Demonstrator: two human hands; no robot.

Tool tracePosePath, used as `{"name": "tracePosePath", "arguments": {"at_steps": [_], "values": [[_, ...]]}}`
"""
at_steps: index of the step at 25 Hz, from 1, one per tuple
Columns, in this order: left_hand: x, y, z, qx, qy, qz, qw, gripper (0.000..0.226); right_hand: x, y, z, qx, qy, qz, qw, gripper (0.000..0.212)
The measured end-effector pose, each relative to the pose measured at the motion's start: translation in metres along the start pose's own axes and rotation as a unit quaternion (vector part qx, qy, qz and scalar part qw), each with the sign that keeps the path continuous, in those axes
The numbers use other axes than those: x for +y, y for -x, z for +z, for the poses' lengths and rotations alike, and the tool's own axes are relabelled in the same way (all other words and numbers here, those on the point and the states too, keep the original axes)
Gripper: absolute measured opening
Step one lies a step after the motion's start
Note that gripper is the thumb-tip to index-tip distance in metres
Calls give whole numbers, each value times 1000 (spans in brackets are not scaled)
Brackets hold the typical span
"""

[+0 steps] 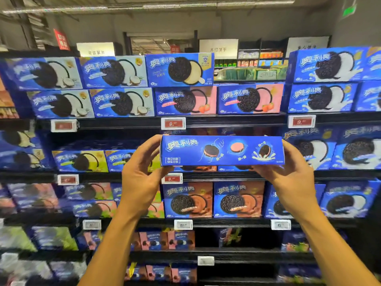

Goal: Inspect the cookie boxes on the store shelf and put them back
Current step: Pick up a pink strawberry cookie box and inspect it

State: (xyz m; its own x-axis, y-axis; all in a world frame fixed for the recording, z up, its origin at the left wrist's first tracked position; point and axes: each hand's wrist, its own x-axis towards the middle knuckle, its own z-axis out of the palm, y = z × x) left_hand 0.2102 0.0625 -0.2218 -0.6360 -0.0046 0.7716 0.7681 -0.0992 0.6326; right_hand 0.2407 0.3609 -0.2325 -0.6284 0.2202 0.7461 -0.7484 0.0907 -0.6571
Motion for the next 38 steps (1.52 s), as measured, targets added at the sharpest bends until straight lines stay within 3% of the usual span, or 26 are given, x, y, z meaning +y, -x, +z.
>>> {"name": "tracePosePath", "arguments": {"at_steps": [5, 9, 11, 14, 21, 25, 30, 35, 38], "values": [[9, 11, -17, -27, -7, 7, 1000, 66, 0, 20, 16, -5, 1, 25, 1000, 56], [2, 10, -33, -41, 129, -124, 983, 54, -6, 25, 18, 1, -4, 62, 998, 46], [-5, 13, -33, -29, 166, -206, 964, 40, -8, 27, 21, 21, -35, 109, 993, 62], [-15, 19, -29, -19, 181, -263, 948, 44, -8, 30, 25, 57, -41, 160, 985, 89], [-28, 21, -12, -6, 226, -278, 934, 47, -11, 37, 17, 66, -120, 216, 967, 46], [-38, 22, 5, 7, 215, -318, 923, 46, -3, 45, 11, 78, -193, 273, 939, 48], [-41, 26, 24, 10, 140, -331, 933, 48, 8, 48, 4, 103, -183, 338, 917, 28], [-35, 25, 55, 0, 181, -332, 926, 47, 35, 49, -15, 204, -251, 434, 841, 23], [-29, 18, 80, -34, 142, -331, 932, 57, 44, 56, -28, 234, -294, 470, 799, 14]]}}
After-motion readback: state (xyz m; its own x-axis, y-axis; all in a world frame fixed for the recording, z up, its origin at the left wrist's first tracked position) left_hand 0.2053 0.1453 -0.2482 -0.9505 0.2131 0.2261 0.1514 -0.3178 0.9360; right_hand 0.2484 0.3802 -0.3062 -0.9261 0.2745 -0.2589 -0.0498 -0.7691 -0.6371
